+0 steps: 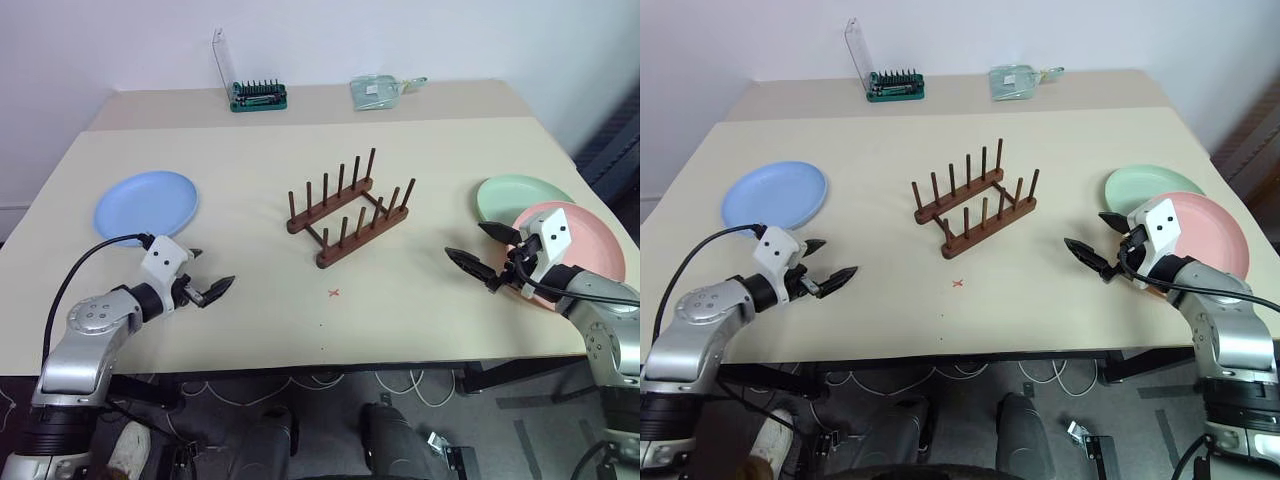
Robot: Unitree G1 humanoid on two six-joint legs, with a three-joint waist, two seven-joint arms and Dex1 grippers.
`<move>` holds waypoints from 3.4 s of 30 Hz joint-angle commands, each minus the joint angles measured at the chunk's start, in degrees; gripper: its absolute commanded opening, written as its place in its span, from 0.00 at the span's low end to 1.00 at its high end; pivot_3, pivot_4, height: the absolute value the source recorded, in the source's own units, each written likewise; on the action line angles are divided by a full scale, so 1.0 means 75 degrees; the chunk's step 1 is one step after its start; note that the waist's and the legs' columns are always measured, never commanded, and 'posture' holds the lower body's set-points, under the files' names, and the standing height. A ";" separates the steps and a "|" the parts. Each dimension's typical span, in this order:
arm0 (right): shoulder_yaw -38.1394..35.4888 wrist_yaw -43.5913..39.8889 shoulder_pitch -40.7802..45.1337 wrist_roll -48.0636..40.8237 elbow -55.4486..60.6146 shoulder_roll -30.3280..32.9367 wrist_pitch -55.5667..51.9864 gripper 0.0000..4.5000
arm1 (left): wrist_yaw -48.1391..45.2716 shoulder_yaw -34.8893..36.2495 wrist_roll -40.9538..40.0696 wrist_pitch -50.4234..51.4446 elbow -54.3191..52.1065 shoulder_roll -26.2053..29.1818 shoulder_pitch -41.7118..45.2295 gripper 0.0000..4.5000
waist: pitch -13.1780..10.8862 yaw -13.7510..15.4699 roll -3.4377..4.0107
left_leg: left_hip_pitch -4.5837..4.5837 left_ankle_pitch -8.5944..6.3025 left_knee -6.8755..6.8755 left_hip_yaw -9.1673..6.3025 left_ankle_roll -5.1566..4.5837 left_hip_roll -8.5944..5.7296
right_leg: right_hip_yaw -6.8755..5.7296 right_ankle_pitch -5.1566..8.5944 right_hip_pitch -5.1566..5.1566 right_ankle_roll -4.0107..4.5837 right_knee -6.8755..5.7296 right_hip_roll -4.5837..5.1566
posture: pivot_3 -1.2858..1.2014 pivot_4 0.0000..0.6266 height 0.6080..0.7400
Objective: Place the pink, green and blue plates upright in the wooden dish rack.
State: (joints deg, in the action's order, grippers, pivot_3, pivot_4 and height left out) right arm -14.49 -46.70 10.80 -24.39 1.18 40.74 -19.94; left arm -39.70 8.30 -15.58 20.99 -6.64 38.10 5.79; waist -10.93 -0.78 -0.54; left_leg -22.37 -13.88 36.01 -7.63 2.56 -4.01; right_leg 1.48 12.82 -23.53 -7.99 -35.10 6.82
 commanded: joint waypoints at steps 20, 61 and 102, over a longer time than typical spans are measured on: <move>0.0745 0.0244 -0.0471 0.0248 0.1253 -0.0421 0.0048 0.99 | -0.1123 -0.1923 0.0306 -0.0483 0.0667 -0.0898 0.1234 1.00 | 0.0002 0.0008 0.0000 | -0.0001 0.0000 0.0007 0.0000 0.0000 -0.0004 | -0.0001 0.0000 0.0004 -0.0001 0.0000 0.0001 | 0.52 0.24 1.00; 0.0412 0.0958 -0.2009 0.0512 0.2444 -0.0491 0.0054 1.00 | -0.3475 -0.2958 0.1547 -0.3950 0.6267 -0.2556 0.4818 0.61 | 0.0018 0.0166 0.0000 | 0.0005 -0.0004 0.0019 -0.0002 -0.0008 -0.0010 | -0.0003 0.0006 0.0023 -0.0015 0.0005 0.0000 | 0.52 0.24 1.00; 0.2658 0.2442 0.1723 0.3217 -0.0944 -0.1433 -0.0139 0.00 | 0.0089 -0.2663 0.1817 -0.2264 0.4151 -0.2868 0.3406 0.02 | 0.0032 -0.0002 0.0005 | 0.0019 -0.0001 0.0019 -0.0009 -0.0003 -0.0011 | -0.0002 0.0003 0.0024 -0.0012 -0.0011 0.0000 | 0.52 0.24 1.00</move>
State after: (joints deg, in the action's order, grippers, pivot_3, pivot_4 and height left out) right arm 6.35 -29.06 22.55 -0.76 -5.24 30.42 -21.96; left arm -39.11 -11.87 -2.90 4.15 23.11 16.63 31.10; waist -10.69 -0.80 -0.50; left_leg -22.23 -13.89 36.15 -7.70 2.54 -4.09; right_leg 1.46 12.84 -23.35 -8.08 -35.19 6.82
